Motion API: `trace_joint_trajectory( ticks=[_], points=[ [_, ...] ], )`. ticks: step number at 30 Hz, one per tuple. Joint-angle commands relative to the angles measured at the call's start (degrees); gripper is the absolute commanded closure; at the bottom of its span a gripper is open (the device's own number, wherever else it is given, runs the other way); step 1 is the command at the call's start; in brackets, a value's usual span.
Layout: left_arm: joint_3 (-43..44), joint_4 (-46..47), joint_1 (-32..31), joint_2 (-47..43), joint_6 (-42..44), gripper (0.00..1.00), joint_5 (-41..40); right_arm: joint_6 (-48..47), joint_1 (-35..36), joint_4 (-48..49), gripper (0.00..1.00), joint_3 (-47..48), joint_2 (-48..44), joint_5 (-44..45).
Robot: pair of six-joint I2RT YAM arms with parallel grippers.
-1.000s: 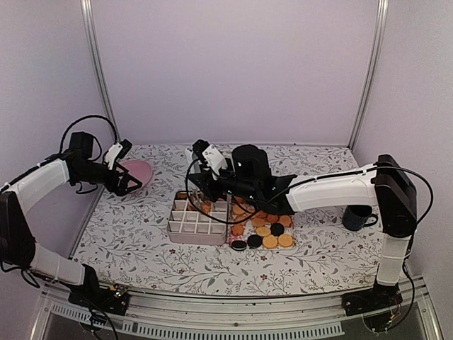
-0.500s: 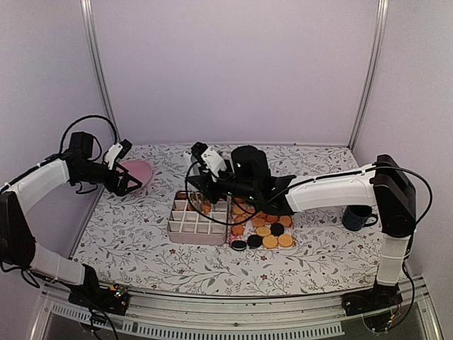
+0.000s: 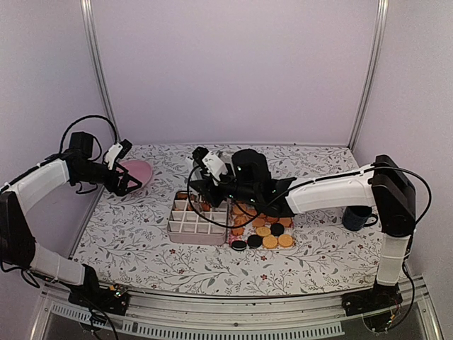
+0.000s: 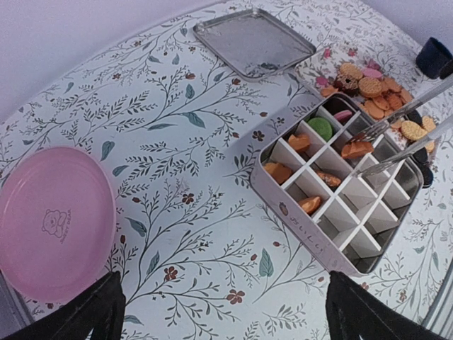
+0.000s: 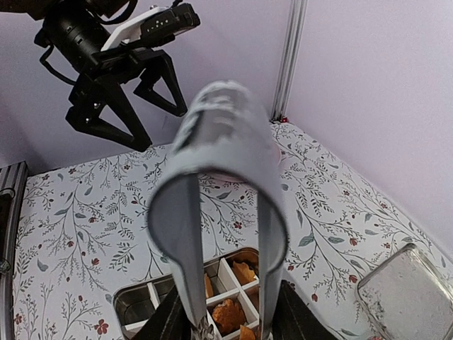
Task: Pack the cookies
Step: Adjust the fake cookies in the empty pocket of the box.
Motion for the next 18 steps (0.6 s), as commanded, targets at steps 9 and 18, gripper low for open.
trace_joint_trajectory(
  ticks=[9, 18],
  points=[
    [0.7, -0.4, 0.3, -1.2, 0.6, 0.01, -0.2, -0.5, -0.2, 1.5, 0.68, -1.2, -1.4, 2.1],
    [0.6, -0.4, 0.4, -1.2, 0.5, 0.01, 0.0, 0.2, -2.0, 4.0, 0.67, -1.6, -4.6, 3.3]
  ],
)
